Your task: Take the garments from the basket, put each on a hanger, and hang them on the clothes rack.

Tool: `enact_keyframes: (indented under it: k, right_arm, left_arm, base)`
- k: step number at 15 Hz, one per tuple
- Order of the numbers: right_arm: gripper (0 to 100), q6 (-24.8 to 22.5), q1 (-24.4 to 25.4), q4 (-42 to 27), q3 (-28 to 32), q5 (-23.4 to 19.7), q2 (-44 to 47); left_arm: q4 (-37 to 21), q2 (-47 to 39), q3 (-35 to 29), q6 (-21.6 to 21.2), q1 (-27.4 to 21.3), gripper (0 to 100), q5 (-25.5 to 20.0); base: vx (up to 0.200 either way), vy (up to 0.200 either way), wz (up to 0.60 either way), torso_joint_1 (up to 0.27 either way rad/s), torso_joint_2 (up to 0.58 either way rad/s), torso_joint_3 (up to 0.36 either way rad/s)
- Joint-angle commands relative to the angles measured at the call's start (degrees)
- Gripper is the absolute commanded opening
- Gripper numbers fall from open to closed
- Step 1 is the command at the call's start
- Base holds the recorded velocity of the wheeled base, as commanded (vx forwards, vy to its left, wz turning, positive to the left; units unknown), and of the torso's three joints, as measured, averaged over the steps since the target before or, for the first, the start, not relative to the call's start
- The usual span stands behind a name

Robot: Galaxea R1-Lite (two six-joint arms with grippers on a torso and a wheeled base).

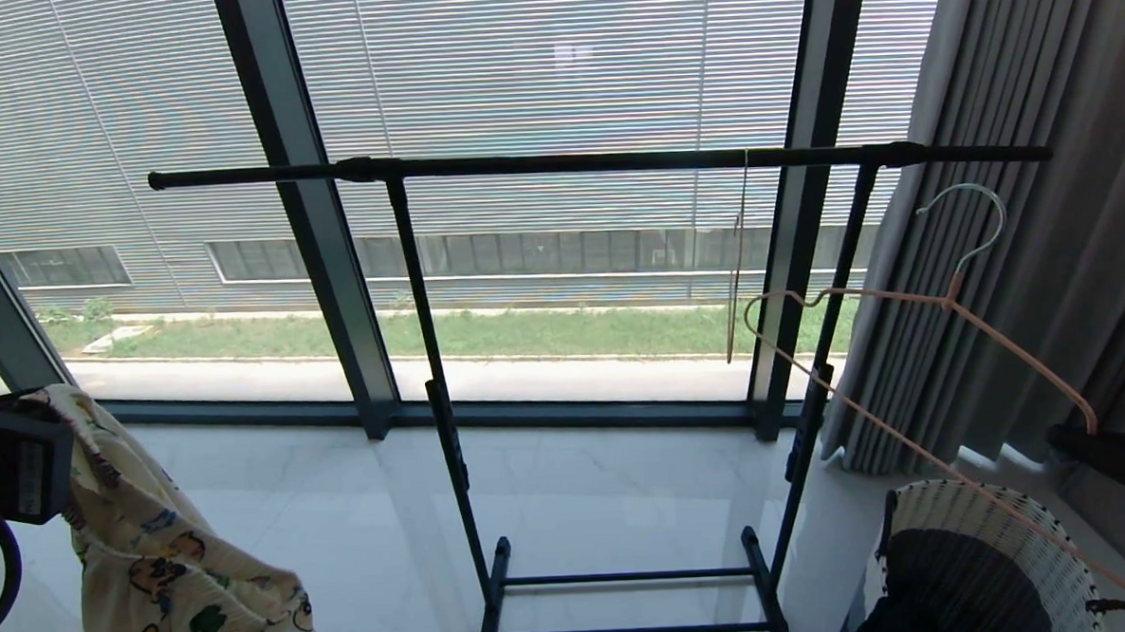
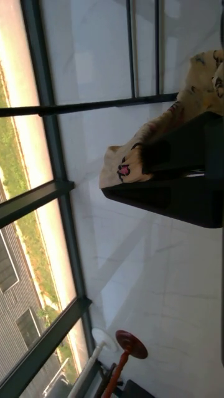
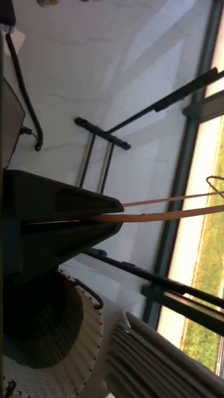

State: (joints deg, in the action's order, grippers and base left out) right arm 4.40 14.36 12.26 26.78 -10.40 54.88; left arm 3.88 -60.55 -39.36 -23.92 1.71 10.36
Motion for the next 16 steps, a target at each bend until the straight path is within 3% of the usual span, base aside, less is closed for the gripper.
enact_keyframes:
  k: [1,5,7,10,13,16]
  right_arm:
    - [0,-0.01,0.05,-0.05,-0.33,-2.26,-2.24]
    - [0,-0.18,2.34,-3.47,-0.24,-12.80,-1.97]
    - [0,-0.27,7.35,-4.00,-0.68,-15.00,-0.13]
    - [0,-1.85,12.97,-1.45,-1.38,-15.09,4.53]
    - [0,-1.76,19.57,11.29,-4.81,-15.00,11.83]
    - [0,-1.59,21.76,20.34,-5.69,-15.00,17.10]
  left_arm:
    - [-0.01,0.17,1.13,0.01,-0.21,0,-0.08]
    - [-0.01,-0.09,2.89,0.28,-3.55,0,-0.52]
    - [-0.01,-1.50,2.36,1.68,-8.65,0,-3.33]
    - [-0.01,-6.77,-1.33,7.31,-14.98,0,-0.87]
    - [5.53,-18.73,-8.54,13.63,-19.55,0,7.66]
    - [13.53,-28.31,-12.14,13.72,-20.08,0,11.96]
  base:
    - [-0.200,0.000,0.00,0.002,0.00,0.007]
    - [0.000,0.000,0.00,0.000,0.00,0.000]
    - [0.000,0.000,0.00,0.000,0.00,0.000]
    - [0.000,0.000,0.00,0.000,0.00,0.000]
    - [0.000,0.000,0.00,0.000,0.00,0.000]
    - [0.000,0.000,0.00,0.000,0.00,0.000]
